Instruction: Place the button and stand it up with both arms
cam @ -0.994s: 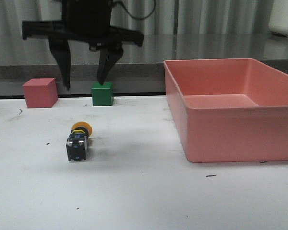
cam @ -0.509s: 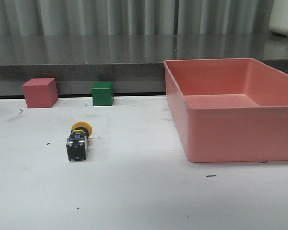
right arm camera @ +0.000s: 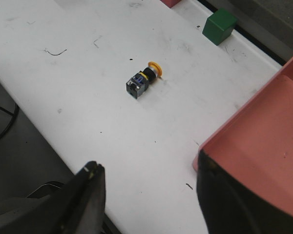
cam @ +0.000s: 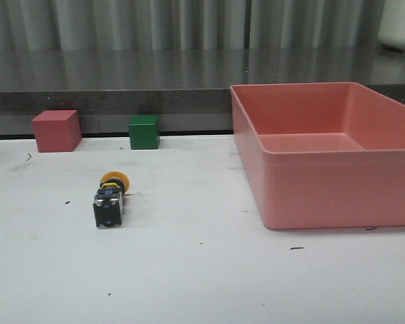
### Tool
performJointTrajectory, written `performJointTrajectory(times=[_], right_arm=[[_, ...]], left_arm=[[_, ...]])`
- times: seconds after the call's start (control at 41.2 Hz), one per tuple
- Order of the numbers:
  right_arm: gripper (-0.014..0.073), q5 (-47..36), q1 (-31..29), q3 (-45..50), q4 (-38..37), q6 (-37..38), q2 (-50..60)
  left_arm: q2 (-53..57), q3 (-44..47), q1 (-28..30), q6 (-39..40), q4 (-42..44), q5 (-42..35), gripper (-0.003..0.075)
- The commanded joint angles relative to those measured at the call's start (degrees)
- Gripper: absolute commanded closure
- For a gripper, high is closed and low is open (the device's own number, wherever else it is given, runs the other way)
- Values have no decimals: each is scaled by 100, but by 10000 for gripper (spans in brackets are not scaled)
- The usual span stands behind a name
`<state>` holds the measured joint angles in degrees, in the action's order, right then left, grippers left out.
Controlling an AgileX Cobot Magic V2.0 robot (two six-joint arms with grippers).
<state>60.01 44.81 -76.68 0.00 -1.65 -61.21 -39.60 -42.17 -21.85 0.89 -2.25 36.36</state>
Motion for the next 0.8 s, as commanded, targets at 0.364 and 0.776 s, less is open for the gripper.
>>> performJointTrajectory(times=[0.364,0.776], right_arm=[[158,-738,-4,2214,-62,-69,2631],[158,-853,-4,2707,-62,-69,3515]], left_arm=[[-9,-192,-50,-7,-50,-369,227],[-9,-192,-50,-7,-50,-390,227]])
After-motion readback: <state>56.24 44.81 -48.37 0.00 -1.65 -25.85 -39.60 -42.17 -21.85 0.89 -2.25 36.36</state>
